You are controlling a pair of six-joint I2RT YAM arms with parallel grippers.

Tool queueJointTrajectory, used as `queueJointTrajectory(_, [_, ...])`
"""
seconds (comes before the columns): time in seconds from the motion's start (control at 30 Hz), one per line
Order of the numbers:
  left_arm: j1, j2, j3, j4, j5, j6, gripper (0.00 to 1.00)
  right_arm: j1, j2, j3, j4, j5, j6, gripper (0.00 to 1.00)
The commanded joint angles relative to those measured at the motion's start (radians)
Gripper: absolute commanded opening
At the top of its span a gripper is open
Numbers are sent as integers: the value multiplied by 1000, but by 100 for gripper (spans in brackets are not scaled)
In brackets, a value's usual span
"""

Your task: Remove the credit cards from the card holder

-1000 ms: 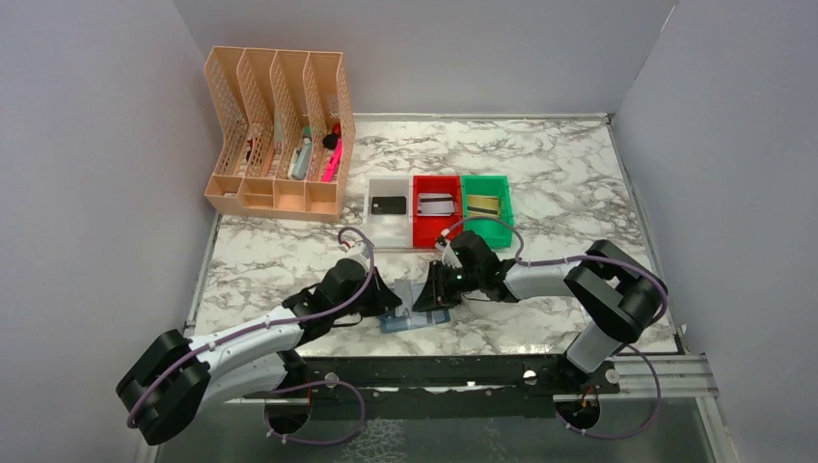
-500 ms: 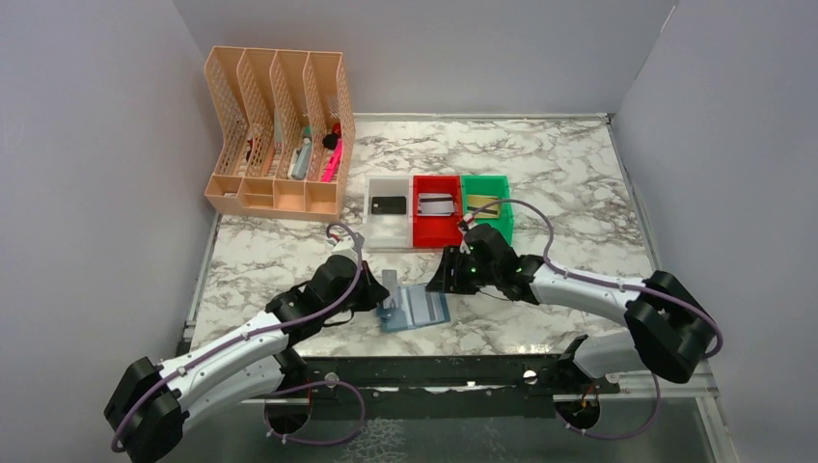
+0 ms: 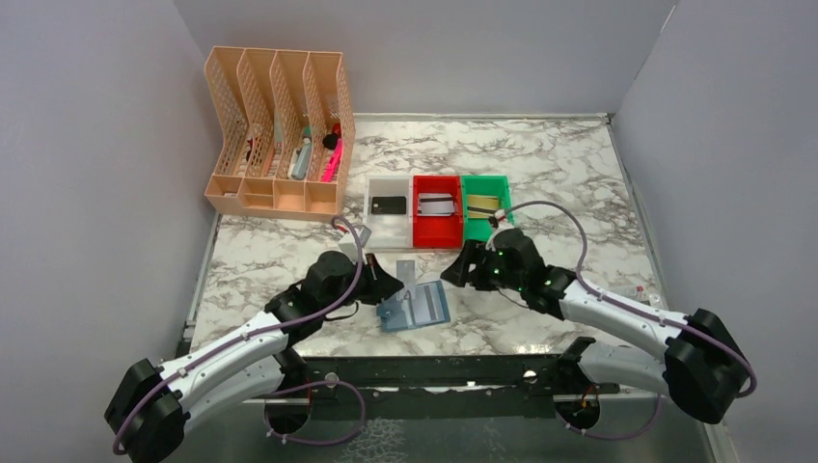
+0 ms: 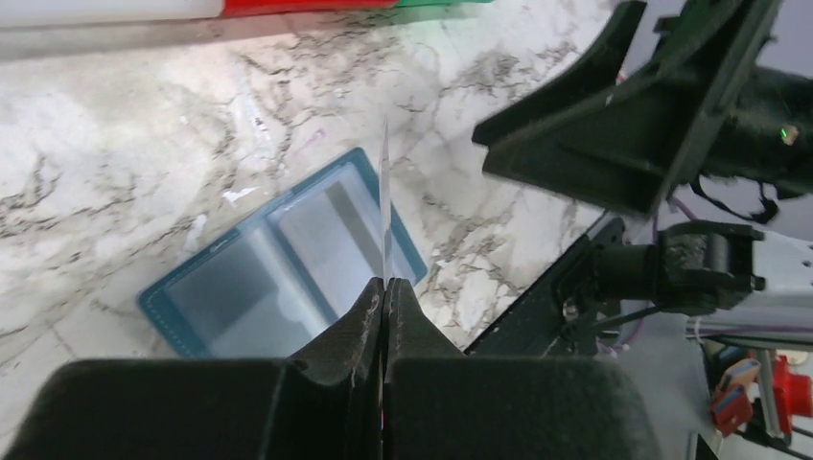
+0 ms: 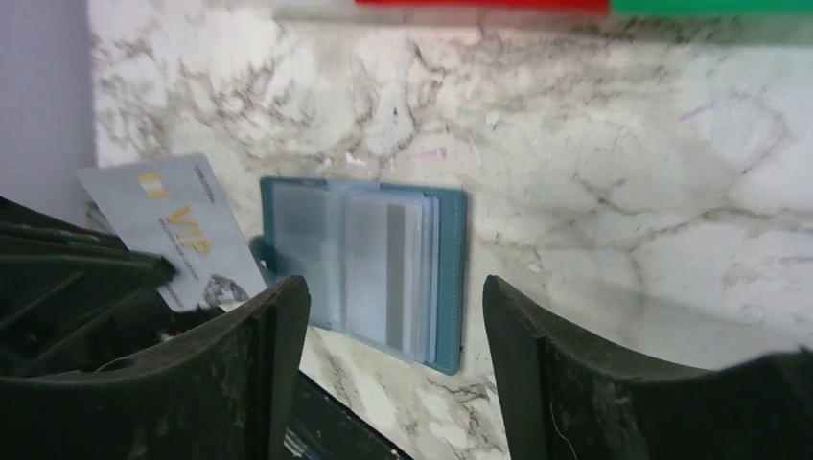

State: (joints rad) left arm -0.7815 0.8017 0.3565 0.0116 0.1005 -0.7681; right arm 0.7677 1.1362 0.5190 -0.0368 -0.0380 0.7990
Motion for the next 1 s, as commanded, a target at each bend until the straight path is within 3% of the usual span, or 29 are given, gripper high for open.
queueJointTrajectory(0.0, [22, -2, -13, 152, 138, 22, 0, -182, -86, -64, 138, -207, -20, 72])
queueJointTrajectory(0.1, [46, 1, -41, 244, 207, -13, 0, -261, -110, -119, 275, -393, 0, 74])
queueJointTrajectory(0.2, [64, 8, -74, 379, 266, -74, 0, -264, -90, -129, 358, -512, 22, 74])
queueJointTrajectory(0.37, [66, 49, -73, 446, 327, -96, 0, -263, -48, -189, 612, -664, 126, 72])
queueJointTrajectory(0.63, [67, 95, -71, 537, 376, -126, 0, -264, 77, -182, 797, -787, 182, 62])
queueJointTrajectory(0.97, [66, 167, -63, 605, 424, -141, 0, -262, 133, -158, 855, -835, 203, 50])
